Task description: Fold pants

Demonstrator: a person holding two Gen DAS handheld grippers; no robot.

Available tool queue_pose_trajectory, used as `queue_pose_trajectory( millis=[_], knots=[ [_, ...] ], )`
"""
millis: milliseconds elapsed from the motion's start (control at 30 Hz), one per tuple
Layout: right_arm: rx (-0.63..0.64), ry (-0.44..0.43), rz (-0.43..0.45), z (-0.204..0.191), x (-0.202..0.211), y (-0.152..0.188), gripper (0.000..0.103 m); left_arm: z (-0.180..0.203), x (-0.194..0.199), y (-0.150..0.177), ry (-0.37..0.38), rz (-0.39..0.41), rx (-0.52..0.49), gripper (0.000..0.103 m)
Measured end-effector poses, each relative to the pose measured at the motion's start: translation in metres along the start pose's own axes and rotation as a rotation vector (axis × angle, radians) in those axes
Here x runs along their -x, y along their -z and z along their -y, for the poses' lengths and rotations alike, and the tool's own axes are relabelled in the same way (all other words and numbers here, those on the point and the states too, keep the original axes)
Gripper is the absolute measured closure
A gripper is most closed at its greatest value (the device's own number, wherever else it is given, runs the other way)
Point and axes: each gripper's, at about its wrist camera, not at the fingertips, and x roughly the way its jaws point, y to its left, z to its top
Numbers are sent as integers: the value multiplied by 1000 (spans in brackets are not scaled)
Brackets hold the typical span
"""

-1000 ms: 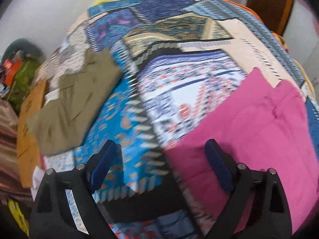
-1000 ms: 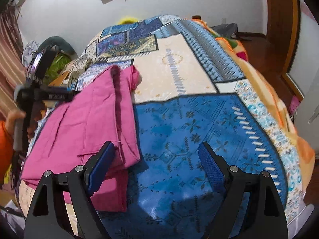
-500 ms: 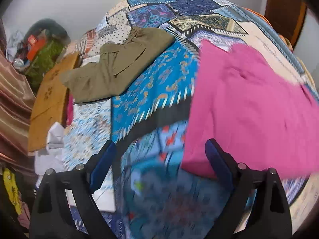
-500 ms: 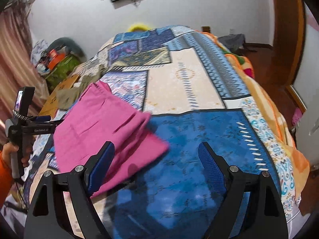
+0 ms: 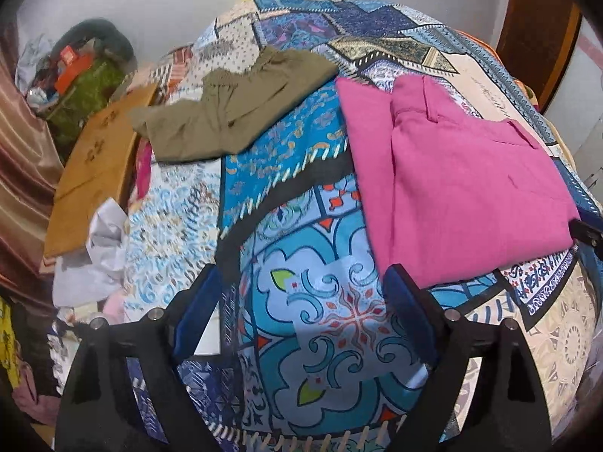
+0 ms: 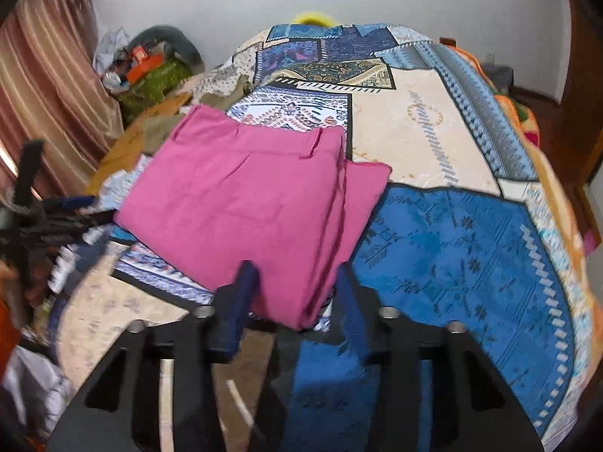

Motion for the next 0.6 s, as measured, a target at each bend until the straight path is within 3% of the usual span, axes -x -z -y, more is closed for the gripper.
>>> queue_pose_trajectory(
  millis=[100,167,333,533,600],
  knots=[
    [39,71,0,1,-6,-4,73,1,8,-8,1,33,-12,17],
    [36,103,-12,8,-8,-10,73,3,16,-18,41,57,-9,17],
    [-8,60,18,27,5,-33,73,21,27,-55,114,114,-41,17],
    [-43,47,46,37,-1,-65,71,48,9,-92,178,116,-75,18],
    [-32,51,29,38,-11,-74,63,56,-2,-100,178,112,-100,18]
  ],
)
